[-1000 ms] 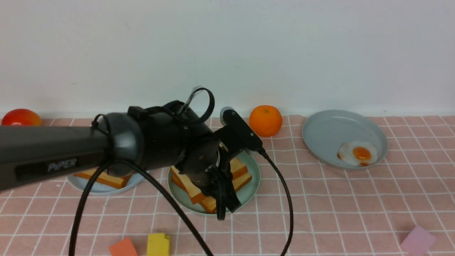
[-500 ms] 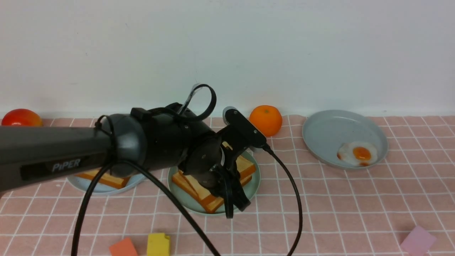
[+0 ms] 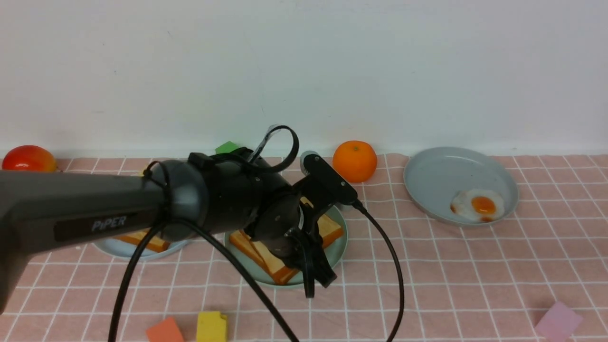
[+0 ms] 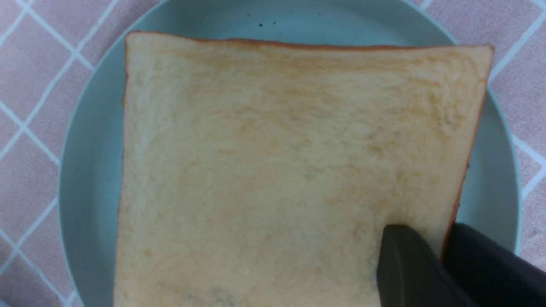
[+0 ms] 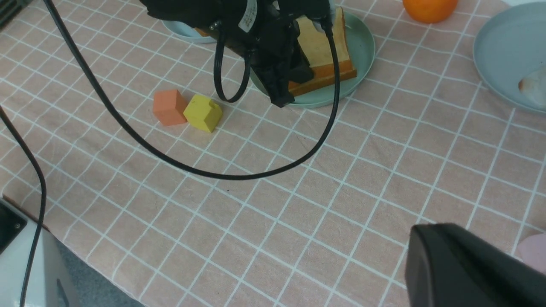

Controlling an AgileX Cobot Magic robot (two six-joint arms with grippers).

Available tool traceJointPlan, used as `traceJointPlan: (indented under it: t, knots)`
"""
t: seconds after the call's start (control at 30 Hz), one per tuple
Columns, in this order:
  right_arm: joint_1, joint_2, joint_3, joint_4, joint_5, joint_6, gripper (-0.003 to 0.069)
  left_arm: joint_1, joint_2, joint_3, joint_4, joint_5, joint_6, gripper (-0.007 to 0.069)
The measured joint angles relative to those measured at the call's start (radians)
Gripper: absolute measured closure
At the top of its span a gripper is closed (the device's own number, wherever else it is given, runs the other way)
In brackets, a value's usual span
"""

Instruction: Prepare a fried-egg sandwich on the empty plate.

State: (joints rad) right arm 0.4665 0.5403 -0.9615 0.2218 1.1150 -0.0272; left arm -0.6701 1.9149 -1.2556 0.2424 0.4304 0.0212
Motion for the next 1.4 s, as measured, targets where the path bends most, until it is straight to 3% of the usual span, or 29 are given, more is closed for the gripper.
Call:
traceJointPlan:
  t: [0.3,0.6,0.9,0.97,1.1,1.17,1.23,1.4]
  knots:
    - [0.000,0.000,0.000,0.003,0.004,0.000,0.0634,0.000,0.000,0.000,0.008,-0.001,-0.021,0.0508]
    - [0.000,0.000,0.000,0.003,0.016,0.000,0.0629,0.000,-0.001,0.000,0.007,0.002,-0.021,0.0323]
    - [0.000,0.000,0.000,0.006,0.018,0.000,0.0628,0.000,-0.140,0.000,-0.024,0.012,-0.027,0.0298]
    - [0.000,0.000,0.000,0.006,0.018,0.000,0.0628,0.000,-0.194,0.000,-0.047,0.017,-0.027,0.0306]
    - [0.000,0.000,0.000,0.006,0.018,0.000,0.0628,0.000,-0.348,0.001,-0.121,0.039,-0.028,0.0395]
    - [0.000,0.000,0.000,0.006,0.018,0.000,0.0628,0.000,-0.519,0.015,-0.203,0.059,-0.028,0.0547]
    - [0.000,0.000,0.000,0.005,0.018,0.000,0.0628,0.000,-0.626,0.047,-0.242,0.058,-0.028,0.0630]
    - [0.000,0.000,0.000,-0.009,0.018,0.000,0.0648,0.000,-0.941,0.226,-0.302,0.049,-0.028,0.0638]
